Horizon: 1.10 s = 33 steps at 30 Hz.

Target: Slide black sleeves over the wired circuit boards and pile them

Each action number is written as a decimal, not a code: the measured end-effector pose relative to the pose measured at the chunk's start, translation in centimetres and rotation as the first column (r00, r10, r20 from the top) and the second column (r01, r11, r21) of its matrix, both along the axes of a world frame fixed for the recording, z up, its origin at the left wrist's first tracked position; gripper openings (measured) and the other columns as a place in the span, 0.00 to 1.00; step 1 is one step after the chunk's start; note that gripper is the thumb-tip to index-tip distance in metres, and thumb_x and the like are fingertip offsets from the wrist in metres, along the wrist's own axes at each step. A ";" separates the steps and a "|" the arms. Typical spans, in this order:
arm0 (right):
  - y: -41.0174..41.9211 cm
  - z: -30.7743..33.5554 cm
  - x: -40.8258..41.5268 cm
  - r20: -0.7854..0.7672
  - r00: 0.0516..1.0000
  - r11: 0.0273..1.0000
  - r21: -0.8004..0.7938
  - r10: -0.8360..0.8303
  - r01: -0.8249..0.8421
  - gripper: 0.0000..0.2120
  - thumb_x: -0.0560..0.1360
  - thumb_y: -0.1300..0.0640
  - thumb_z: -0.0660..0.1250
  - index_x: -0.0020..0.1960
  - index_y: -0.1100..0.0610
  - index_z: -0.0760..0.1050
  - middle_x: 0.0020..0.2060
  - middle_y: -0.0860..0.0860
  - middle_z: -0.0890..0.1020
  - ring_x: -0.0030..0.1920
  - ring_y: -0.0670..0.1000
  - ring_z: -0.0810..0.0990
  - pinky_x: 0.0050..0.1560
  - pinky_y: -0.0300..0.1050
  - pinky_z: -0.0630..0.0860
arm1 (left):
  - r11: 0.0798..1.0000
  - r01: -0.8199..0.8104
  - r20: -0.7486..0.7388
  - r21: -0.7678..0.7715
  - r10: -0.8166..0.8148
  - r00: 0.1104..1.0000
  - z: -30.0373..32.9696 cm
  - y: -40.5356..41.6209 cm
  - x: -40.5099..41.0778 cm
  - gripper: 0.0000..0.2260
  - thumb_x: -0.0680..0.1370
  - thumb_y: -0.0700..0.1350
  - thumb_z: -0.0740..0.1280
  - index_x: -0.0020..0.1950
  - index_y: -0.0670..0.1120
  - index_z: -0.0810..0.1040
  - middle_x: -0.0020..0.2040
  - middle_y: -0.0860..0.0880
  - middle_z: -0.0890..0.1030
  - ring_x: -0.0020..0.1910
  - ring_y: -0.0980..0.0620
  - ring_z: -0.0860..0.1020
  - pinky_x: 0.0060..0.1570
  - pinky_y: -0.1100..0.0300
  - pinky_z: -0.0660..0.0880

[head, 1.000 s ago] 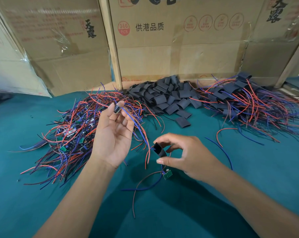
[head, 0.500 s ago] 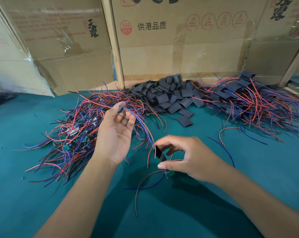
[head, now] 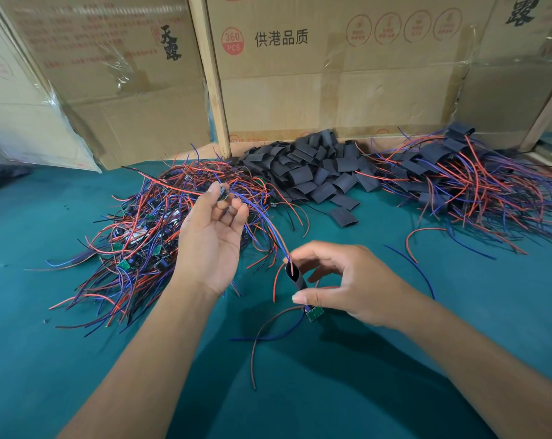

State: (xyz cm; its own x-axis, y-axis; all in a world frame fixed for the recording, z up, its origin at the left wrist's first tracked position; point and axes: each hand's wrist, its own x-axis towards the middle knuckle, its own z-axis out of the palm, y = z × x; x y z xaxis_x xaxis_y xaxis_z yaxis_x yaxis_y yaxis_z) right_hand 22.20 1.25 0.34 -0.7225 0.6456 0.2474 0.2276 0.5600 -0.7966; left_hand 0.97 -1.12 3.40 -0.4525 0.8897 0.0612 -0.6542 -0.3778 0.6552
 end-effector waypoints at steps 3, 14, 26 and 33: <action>0.0 0.0 0.0 -0.001 1.000 1.000 -0.002 0.000 0.000 0.17 0.70 0.47 0.75 0.57 0.43 0.77 0.52 0.40 0.83 0.56 0.47 0.81 0.57 0.49 0.78 | 1.000 -0.006 -0.028 -0.014 0.006 1.000 0.0 0.0 0.0 0.06 0.80 0.42 0.66 0.44 0.44 0.79 0.34 0.50 0.77 0.34 0.55 0.78 0.40 0.64 0.78; 0.0 0.0 0.0 -0.060 0.995 0.994 -0.077 -0.076 0.071 0.17 0.67 0.44 0.75 0.55 0.45 0.79 0.46 0.43 0.85 0.48 0.45 0.83 0.55 0.50 0.79 | 0.999 0.034 -0.121 0.027 -0.030 0.992 0.1 -0.5 0.5 0.08 0.81 0.39 0.63 0.43 0.44 0.79 0.38 0.48 0.76 0.34 0.53 0.75 0.38 0.62 0.77; -0.4 1.3 0.1 -0.203 0.944 0.950 0.124 -0.259 0.287 0.16 0.69 0.51 0.74 0.57 0.46 0.80 0.47 0.42 0.82 0.50 0.45 0.80 0.49 0.33 0.75 | 0.981 0.188 -0.441 0.048 -0.148 0.885 -0.7 -1.1 2.5 0.01 0.75 0.40 0.67 0.45 0.43 0.77 0.42 0.49 0.77 0.36 0.50 0.74 0.41 0.60 0.75; 0.1 2.7 1.1 -0.163 0.933 0.857 0.369 -0.321 0.360 0.22 0.71 0.56 0.75 0.64 0.56 0.79 0.49 0.47 0.78 0.48 0.42 0.75 0.53 0.32 0.70 | 0.965 0.262 -0.572 -0.027 -0.230 0.788 -1.8 -1.4 4.7 0.11 0.73 0.41 0.69 0.52 0.38 0.82 0.39 0.45 0.78 0.35 0.51 0.74 0.42 0.60 0.75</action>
State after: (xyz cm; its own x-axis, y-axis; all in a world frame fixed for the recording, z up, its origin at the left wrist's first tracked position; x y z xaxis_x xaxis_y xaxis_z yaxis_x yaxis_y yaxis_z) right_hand 23.25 1.37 3.02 -0.4364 0.6859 0.5823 0.3966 0.7275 -0.5598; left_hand 5.66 -2.51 1.58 -0.0895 0.9544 0.2848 -0.2488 -0.2983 0.9215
